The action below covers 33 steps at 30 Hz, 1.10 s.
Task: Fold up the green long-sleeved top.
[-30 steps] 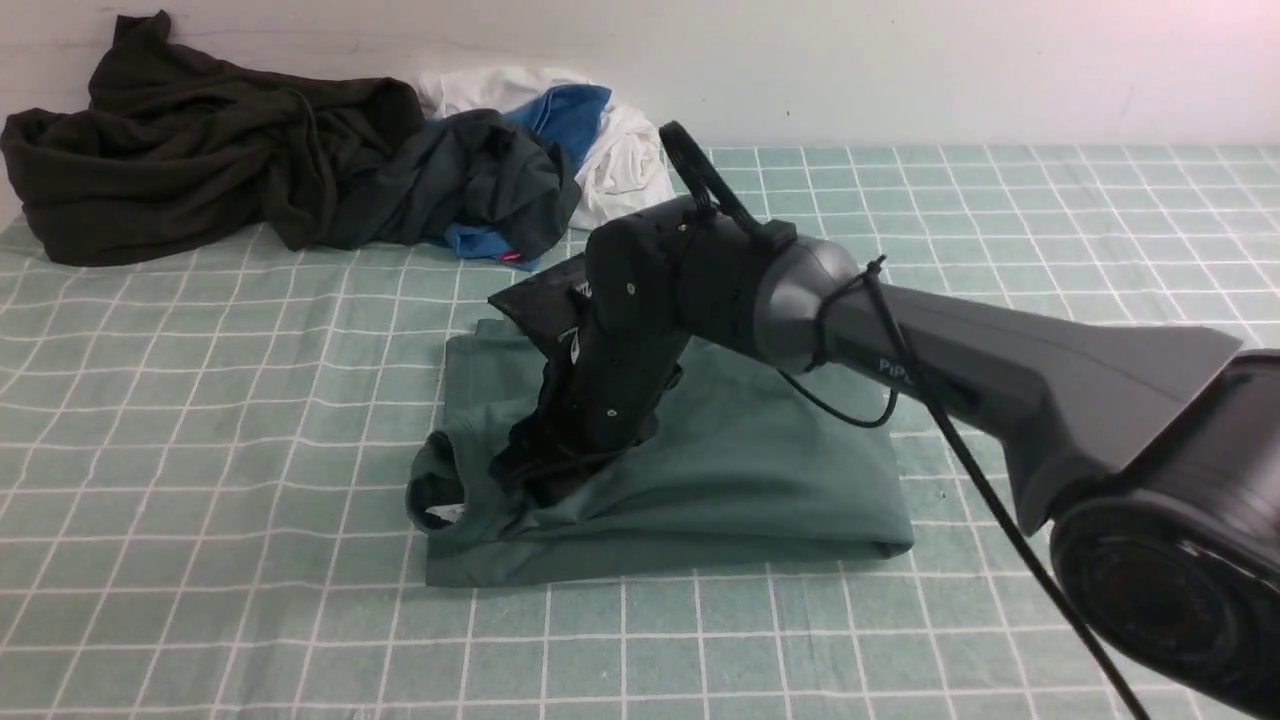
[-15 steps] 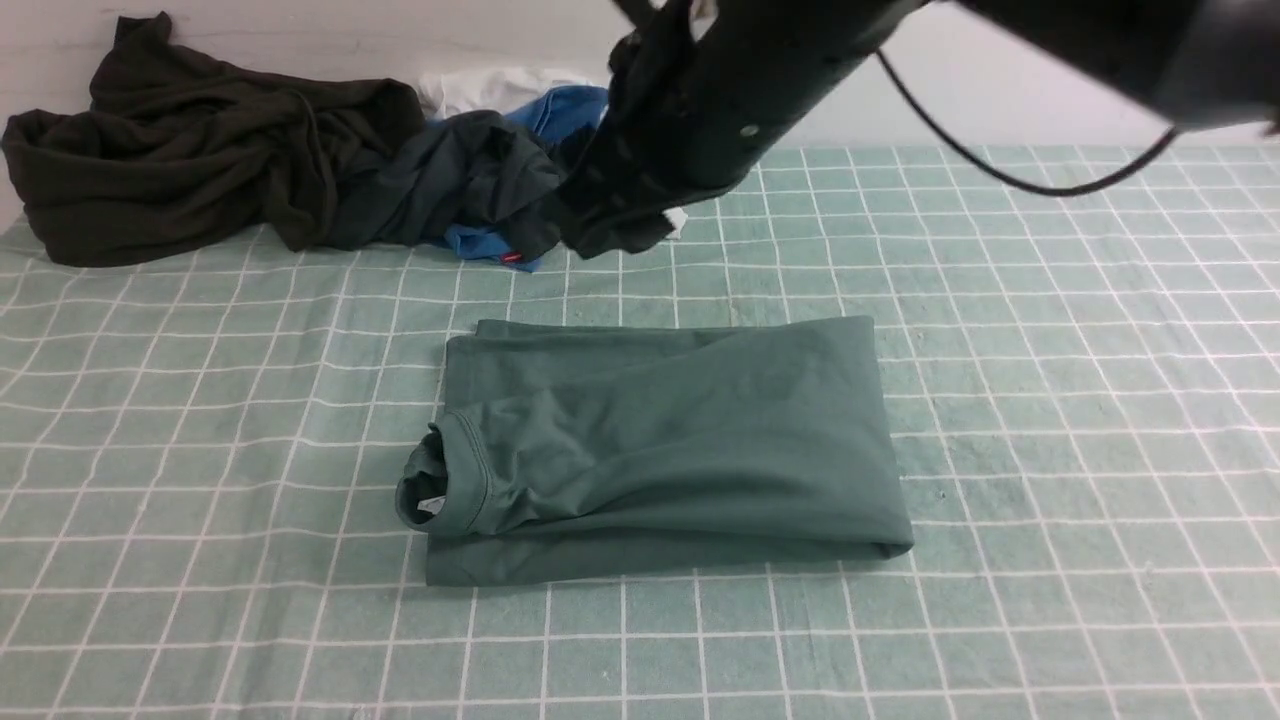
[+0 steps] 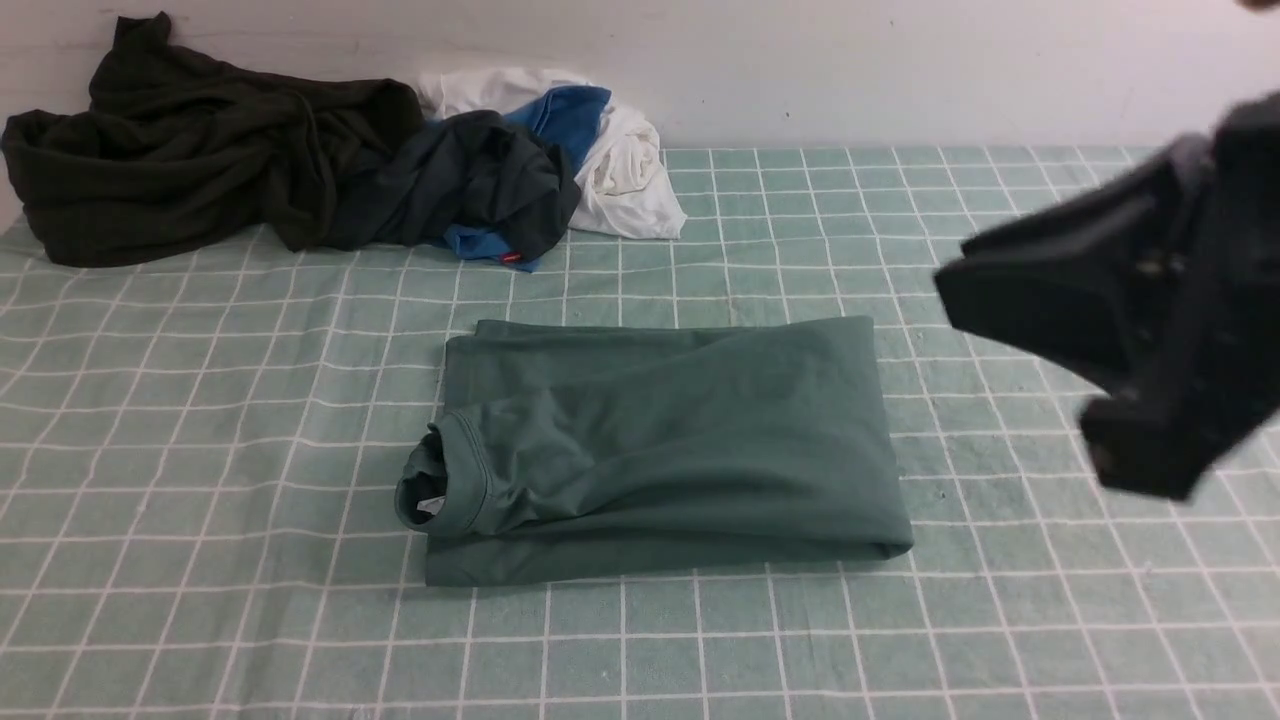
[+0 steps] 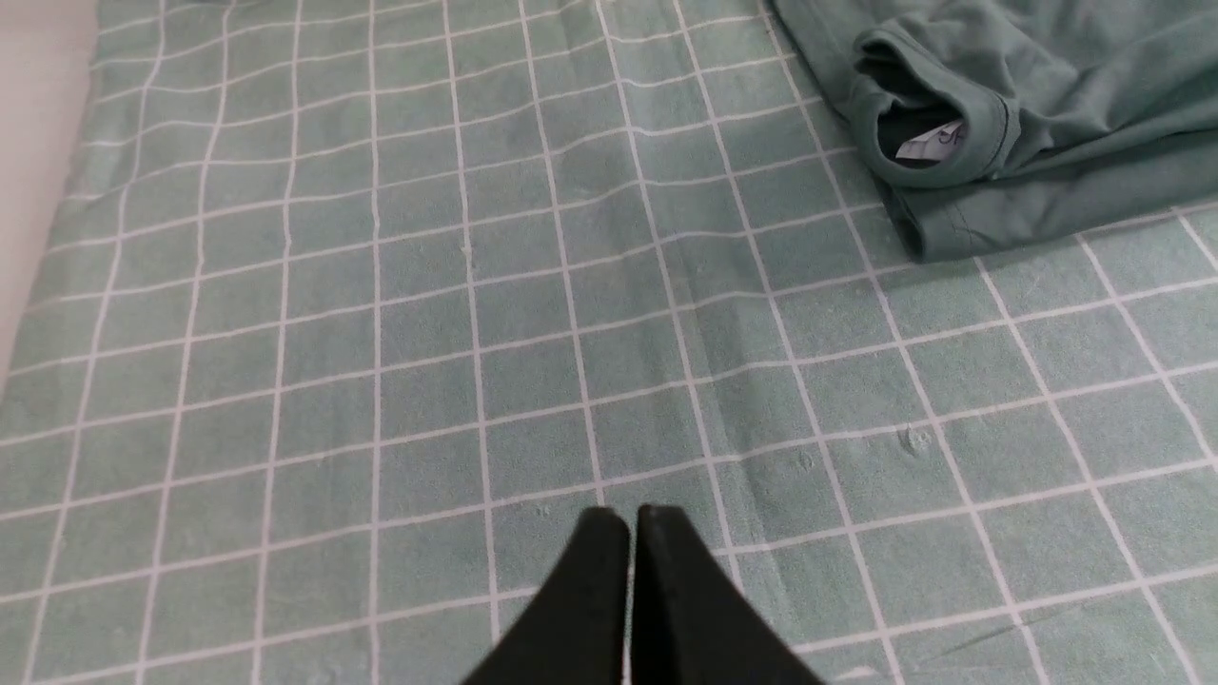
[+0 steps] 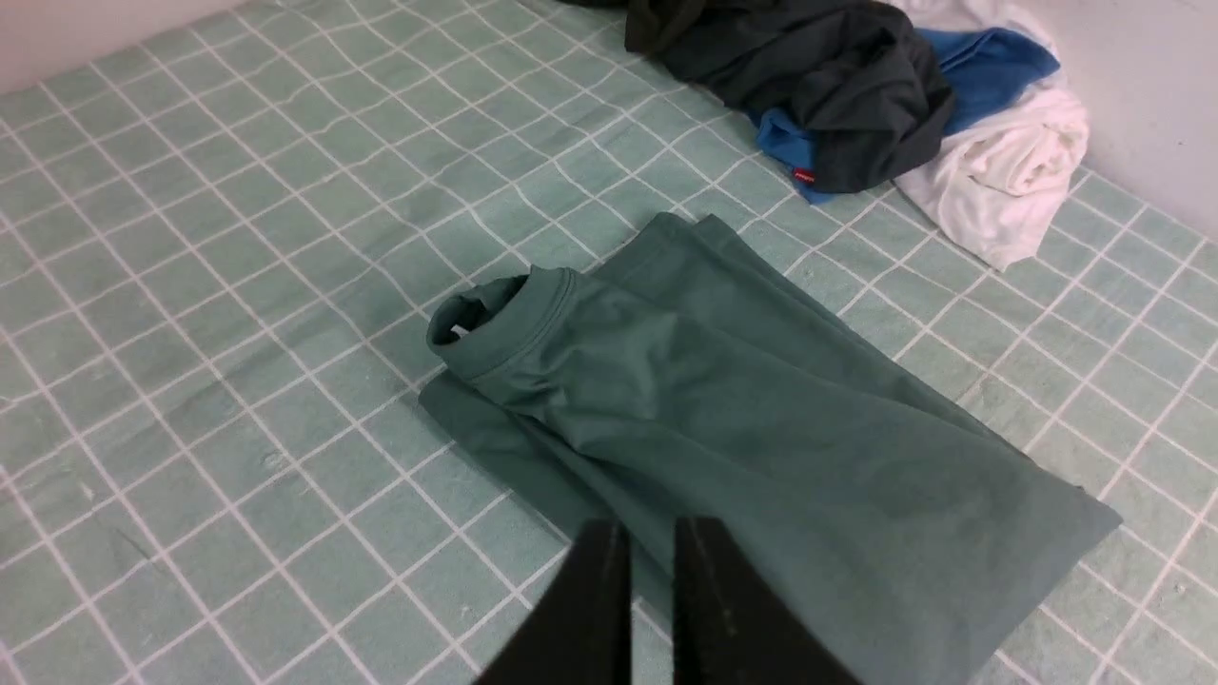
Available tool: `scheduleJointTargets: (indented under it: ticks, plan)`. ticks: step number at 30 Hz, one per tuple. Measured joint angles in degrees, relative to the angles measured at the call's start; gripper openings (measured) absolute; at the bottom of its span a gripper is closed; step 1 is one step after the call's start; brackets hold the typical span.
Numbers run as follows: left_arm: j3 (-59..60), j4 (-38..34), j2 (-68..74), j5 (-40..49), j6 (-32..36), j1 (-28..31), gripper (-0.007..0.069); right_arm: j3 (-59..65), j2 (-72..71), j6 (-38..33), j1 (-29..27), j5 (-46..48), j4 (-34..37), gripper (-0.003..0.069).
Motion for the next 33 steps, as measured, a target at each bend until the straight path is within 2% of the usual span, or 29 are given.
scheduleJointTargets:
  ticks: [4,12,19,22,26,27,29,33]
  plan:
    - [0.0,0.0,0.0,0.0,0.0,0.0,-0.0003,6.4,-8.3,0.0,0.0,-4.1,0.2,-0.0008]
    - [0.0,0.1,0.0,0.1,0.0,0.0,-0.0003,10.4,-18.1,0.1,0.0,-4.6,-0.6,-0.0013]
    - [0.0,0.1,0.0,0.1,0.0,0.0,-0.0003,11.7,-20.1,0.3,0.0,-6.6,-0.6,-0.0013]
    - [0.0,0.1,0.0,0.2,0.0,0.0,-0.0003,14.7,-20.3,0.4,0.0,-11.6,-0.6,-0.0013]
    - [0.0,0.1,0.0,0.3,0.0,0.0,-0.0003,24.1,-23.5,0.4,-0.8,-24.6,0.3,-0.0013]
    - [0.0,0.1,0.0,0.3,0.0,0.0,-0.0003,29.9,-26.3,0.2,-2.7,-31.6,1.4,-0.0013]
    - [0.0,0.1,0.0,0.3,0.0,0.0,-0.0003,37.1,-30.4,0.2,-6.9,-38.7,2.7,-0.0013]
    - [0.0,0.1,0.0,0.4,0.0,0.0,-0.0003,47.7,-37.7,1.4,-19.3,-42.1,3.5,-0.0013]
